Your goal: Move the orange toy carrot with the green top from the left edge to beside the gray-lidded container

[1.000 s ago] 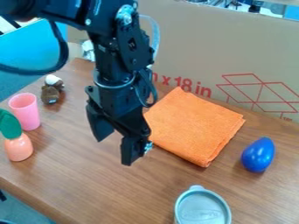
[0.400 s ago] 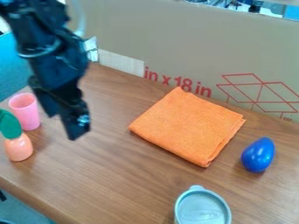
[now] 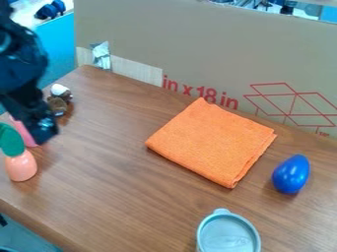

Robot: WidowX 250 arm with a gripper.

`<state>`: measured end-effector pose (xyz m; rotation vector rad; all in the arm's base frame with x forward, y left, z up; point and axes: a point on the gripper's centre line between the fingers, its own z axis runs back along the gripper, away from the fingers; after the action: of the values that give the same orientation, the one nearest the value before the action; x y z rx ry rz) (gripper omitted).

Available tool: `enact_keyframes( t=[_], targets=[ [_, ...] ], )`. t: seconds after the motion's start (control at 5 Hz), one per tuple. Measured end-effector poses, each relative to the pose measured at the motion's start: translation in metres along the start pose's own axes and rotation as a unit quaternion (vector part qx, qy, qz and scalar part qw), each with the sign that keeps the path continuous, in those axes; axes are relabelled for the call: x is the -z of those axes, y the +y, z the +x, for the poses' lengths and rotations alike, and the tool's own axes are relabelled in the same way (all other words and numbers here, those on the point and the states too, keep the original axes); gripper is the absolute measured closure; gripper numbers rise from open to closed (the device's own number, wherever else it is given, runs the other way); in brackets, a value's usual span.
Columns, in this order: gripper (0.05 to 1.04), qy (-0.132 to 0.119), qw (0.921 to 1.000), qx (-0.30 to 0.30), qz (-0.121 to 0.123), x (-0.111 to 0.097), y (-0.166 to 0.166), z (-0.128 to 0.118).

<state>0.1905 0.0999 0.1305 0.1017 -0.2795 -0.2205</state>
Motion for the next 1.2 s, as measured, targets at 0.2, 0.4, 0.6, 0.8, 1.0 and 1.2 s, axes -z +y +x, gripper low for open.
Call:
enact_keyframes(
  t=[0.2, 0.4, 0.6, 0.8, 1.0, 1.2],
  targets=[
    [0.078, 0.010, 0.9994, 0.032, -0.002, -0.004, 0.027, -0.002],
    [0.078, 0.025, 0.9990, 0.036, 0.008, -0.010, 0.041, -0.004],
    [0.078, 0.050, 0.9975, 0.049, 0.001, -0.006, 0.044, -0.010],
    [0.078, 0.067, 0.9958, 0.062, 0.007, -0.001, 0.042, -0.006],
    [0.078, 0.075, 0.9954, 0.060, 0.001, 0.009, 0.039, -0.005],
    [0.078, 0.079, 0.9951, 0.059, -0.005, 0.020, 0.038, -0.006]
  ],
)
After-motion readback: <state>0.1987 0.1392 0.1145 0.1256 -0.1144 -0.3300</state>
